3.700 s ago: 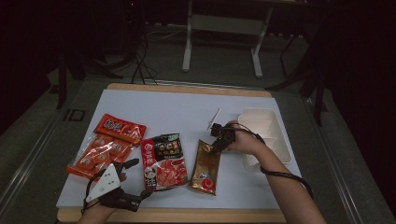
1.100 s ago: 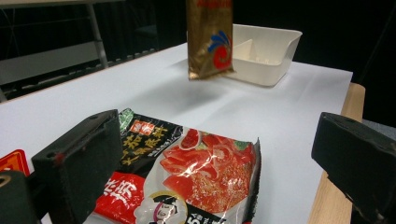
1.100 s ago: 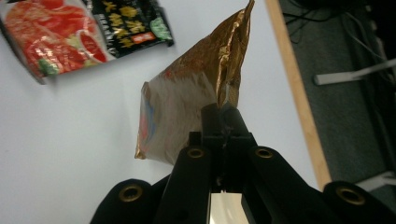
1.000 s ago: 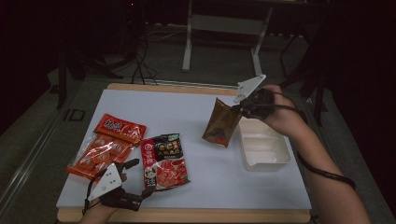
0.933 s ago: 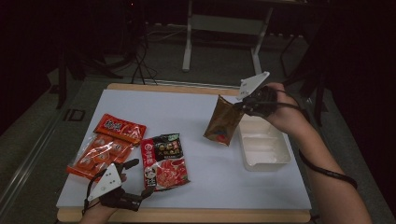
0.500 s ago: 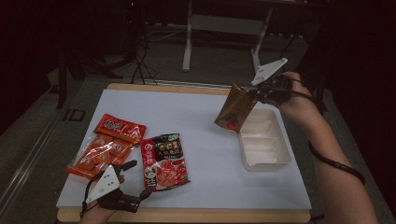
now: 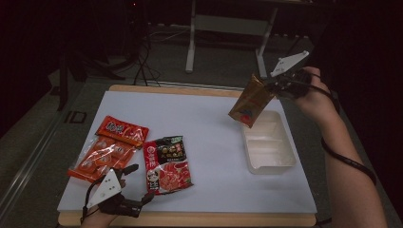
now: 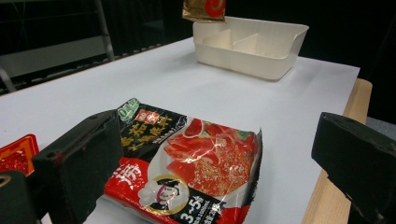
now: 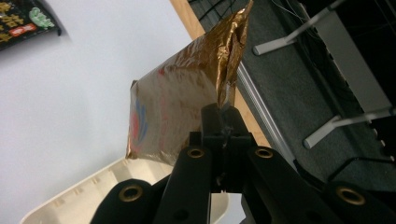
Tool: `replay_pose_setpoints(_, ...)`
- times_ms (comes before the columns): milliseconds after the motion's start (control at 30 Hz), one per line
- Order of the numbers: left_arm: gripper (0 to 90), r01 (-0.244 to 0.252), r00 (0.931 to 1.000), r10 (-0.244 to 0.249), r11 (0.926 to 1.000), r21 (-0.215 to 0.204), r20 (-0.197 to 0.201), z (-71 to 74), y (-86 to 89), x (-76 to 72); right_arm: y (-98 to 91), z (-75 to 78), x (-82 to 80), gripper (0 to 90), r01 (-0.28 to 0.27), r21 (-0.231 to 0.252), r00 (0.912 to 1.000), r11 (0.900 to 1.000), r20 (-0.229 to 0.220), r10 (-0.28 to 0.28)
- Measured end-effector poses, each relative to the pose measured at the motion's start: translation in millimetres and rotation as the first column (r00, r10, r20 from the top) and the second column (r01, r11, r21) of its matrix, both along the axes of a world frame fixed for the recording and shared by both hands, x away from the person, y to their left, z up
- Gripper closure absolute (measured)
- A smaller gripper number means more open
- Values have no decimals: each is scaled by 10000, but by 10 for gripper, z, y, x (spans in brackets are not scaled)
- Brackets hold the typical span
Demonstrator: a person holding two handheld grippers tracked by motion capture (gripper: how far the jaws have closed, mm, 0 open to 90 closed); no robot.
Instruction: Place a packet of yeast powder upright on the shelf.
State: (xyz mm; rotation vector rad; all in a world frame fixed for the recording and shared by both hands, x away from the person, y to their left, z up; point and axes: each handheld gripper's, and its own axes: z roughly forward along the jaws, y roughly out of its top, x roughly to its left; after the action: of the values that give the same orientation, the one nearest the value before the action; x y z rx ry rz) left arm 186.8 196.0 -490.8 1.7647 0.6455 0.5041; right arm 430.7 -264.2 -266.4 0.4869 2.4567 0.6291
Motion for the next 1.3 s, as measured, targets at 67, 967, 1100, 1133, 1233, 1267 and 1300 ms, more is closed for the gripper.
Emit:
replay_pose_setpoints(67, 25, -14, 10000, 14, 10000, 11, -11, -1, 3, -2, -35, -4, 32, 900, 124, 15, 9999, 9999, -43, -124)
replay_pose_setpoints(967, 26, -310, 9995, 310, 9995, 25, -98, -14, 58, -102, -406, -259, 374, 900, 636, -1447, 9947, 9874, 891, -510)
replay_pose_setpoints(1100, 26, -353, 9993, 352, 9994, -69, -146, -16, 70, -109, -394, -303, 395, 900, 613, -1853, 9933, 9808, 1079, -417)
replay_pose_setpoints(1133, 26, -367, 9992, 366, 9993, -84, -144, -15, 75, -112, -384, -323, 402, 900, 576, -2024, 9931, 9776, 1122, -353)
replay_pose_setpoints(1233, 26, -412, 9991, 410, 9991, -108, -146, -15, 84, -122, -351, -391, 431, 900, 704, -2572, 9897, 9638, 1386, -353)
replay_pose_setpoints(1267, 25, -417, 9990, 415, 9991, -107, -142, -15, 86, -124, -349, -401, 435, 900, 667, -2501, 9897, 9659, 1393, -323)
replay_pose_setpoints(1300, 25, -423, 9990, 422, 9990, -108, -137, -15, 88, -127, -343, -416, 438, 900, 653, -2508, 9889, 9658, 1457, -290)
